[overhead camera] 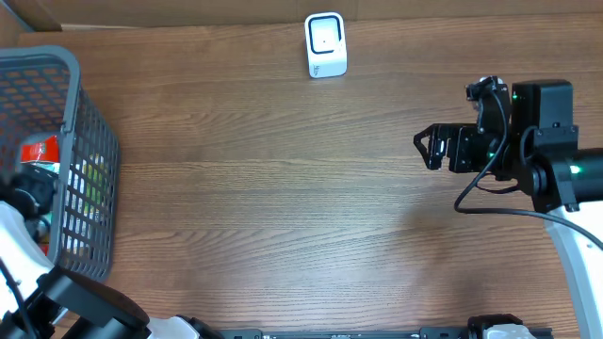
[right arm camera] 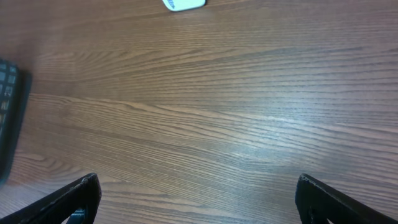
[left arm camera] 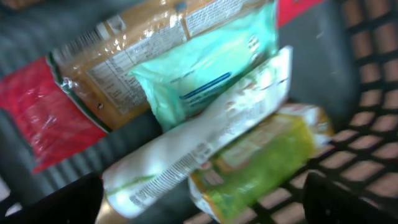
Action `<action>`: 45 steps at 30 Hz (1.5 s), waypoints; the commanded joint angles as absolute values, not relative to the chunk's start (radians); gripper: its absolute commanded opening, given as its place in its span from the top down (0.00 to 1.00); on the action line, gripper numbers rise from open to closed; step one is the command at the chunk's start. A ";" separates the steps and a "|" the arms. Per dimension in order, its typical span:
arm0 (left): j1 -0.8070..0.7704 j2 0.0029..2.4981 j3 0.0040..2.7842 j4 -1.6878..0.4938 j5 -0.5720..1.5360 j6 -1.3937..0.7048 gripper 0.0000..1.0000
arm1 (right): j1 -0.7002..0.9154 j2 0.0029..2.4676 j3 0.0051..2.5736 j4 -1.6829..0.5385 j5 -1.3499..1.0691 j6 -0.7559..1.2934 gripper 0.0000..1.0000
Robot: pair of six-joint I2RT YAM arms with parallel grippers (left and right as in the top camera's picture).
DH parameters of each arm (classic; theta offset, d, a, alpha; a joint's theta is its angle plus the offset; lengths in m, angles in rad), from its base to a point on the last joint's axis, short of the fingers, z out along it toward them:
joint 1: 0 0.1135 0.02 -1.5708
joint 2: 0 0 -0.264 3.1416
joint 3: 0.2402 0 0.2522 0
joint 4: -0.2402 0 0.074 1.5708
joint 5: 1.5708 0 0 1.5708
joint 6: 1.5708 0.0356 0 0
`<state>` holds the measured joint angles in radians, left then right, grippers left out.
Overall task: Scan the item barcode
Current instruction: 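Reach into the basket and grasp the white lotion tube with left gripper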
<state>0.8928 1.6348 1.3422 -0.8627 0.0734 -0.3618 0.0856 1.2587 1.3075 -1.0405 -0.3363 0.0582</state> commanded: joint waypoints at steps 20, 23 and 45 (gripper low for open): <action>0.896 1.727 1.060 -0.556 -0.038 -0.178 0.23 | 0.090 1.262 1.330 -1.038 -0.338 0.051 0.00; 0.896 1.767 1.060 -0.556 -0.009 -0.178 0.23 | 0.090 1.262 1.330 -1.038 -0.338 0.051 0.00; 0.890 1.726 1.385 -0.773 0.109 -0.152 0.96 | 0.090 1.262 1.330 -1.023 -0.339 0.051 0.00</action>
